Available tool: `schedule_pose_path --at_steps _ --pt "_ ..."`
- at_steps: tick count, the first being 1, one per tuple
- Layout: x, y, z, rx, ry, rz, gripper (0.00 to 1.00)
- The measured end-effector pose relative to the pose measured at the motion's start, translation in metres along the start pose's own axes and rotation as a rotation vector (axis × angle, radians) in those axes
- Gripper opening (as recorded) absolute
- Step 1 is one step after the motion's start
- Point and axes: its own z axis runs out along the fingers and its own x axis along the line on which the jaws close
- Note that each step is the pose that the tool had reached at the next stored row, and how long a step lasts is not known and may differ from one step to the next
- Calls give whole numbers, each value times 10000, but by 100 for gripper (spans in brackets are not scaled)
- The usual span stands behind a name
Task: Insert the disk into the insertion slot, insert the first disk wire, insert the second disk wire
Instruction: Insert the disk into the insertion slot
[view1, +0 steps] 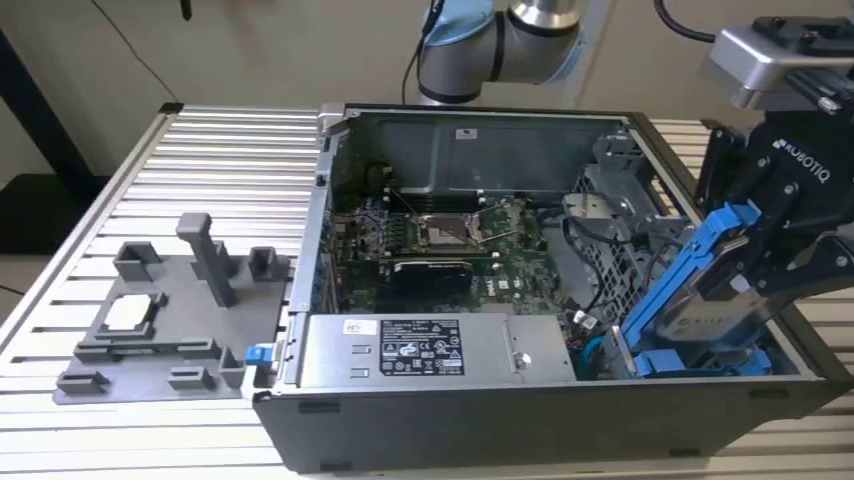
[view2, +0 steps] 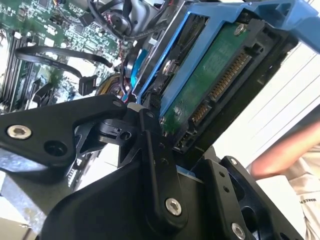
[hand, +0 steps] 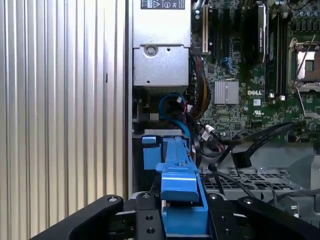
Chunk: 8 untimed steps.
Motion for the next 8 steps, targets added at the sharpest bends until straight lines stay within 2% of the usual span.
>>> schedule_pose_path --at_steps 8 --pt "-1 -14 145 1 2 -51 33"
